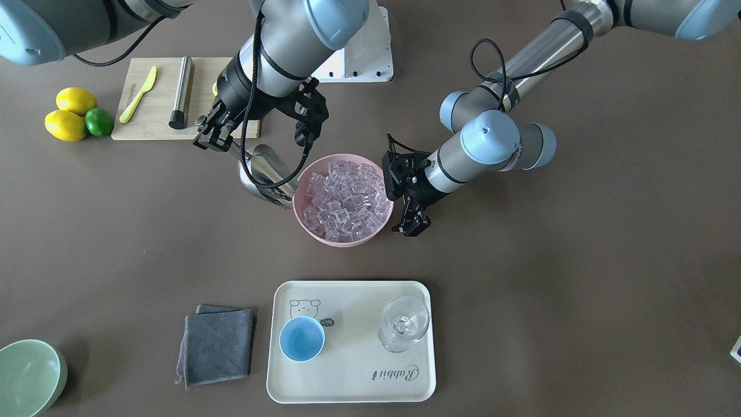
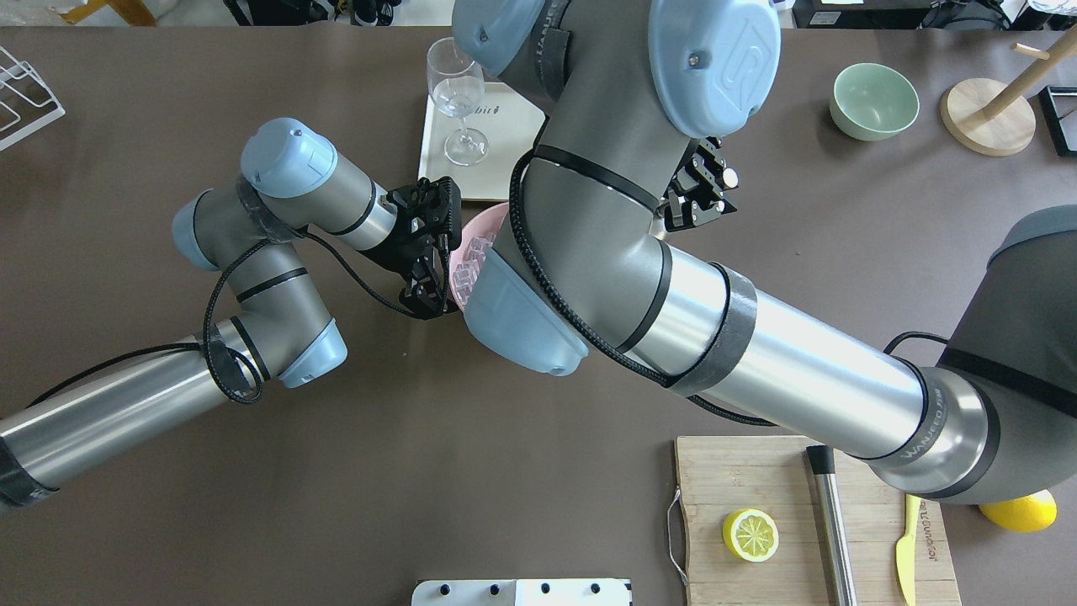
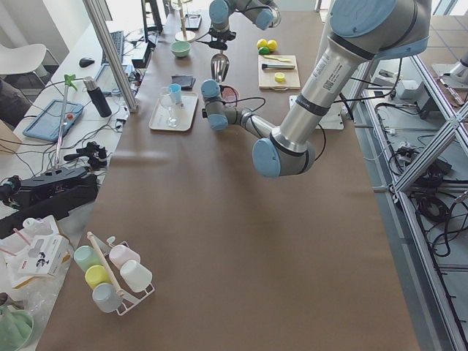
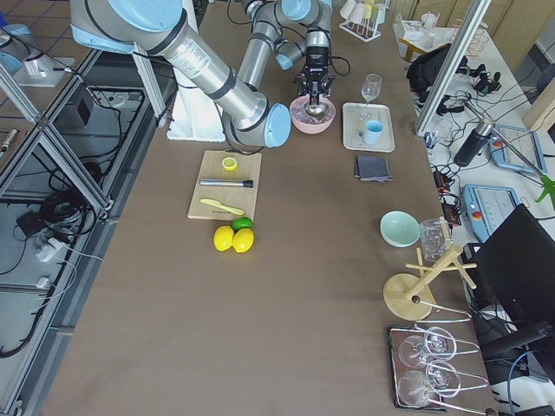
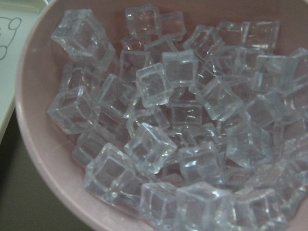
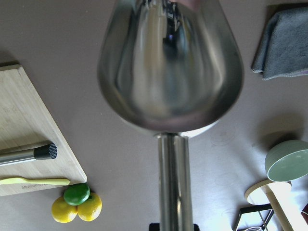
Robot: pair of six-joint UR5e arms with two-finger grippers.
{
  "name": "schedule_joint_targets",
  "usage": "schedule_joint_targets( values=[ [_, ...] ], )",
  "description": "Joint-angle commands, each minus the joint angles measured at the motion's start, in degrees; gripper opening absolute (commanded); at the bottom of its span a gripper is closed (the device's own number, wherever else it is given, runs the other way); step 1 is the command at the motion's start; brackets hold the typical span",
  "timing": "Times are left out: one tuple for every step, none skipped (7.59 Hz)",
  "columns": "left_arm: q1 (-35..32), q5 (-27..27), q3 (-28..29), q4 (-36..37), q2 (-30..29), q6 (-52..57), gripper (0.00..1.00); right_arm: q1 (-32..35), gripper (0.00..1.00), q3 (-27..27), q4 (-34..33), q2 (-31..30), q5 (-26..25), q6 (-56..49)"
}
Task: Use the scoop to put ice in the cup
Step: 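Lower the scoop into the ice cubes with the right gripper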
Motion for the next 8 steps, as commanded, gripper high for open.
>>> schedule_joint_targets(
  values=[
    [0.0, 0.0, 0.0, -0.1, 0.0, 0.0, 0.99, -1.4, 0.00, -5.6, 2.3, 3.2, -0.4, 0.5],
    [0.0, 0.0, 0.0, -0.1, 0.0, 0.0, 0.99, -1.8, 0.00, -5.7, 2.9, 2.7, -0.5, 0.5],
    [0.0, 0.0, 0.0, -0.1, 0.0, 0.0, 0.99, -2.8, 0.00, -6.1, 4.3, 1.4, -0.5, 0.6],
    [0.0, 0.0, 0.0, -0.1, 0.0, 0.0, 0.99, -3.6, 0.00, -7.4, 6.7, 0.5, -0.5, 0.7],
    [0.1, 0.0, 0.0, -0.1, 0.0, 0.0, 0.99, -4.3, 0.00, -9.3, 8.1, 0.5, -0.5, 1.8],
    [0.0, 0.0, 0.0, -0.1, 0.0, 0.0, 0.99, -5.4, 0.00, -9.7, 8.3, 0.7, -1.1, 2.9],
    [0.1, 0.0, 0.0, -0.1, 0.0, 0.0, 0.99, -6.4, 0.00, -10.9, 9.0, 1.0, -1.2, 4.3],
    [0.1, 0.0, 0.0, 0.0, 0.0, -0.4, 0.99, -6.8, 0.00, -11.4, 10.3, 0.9, -1.7, 4.7]
  ],
)
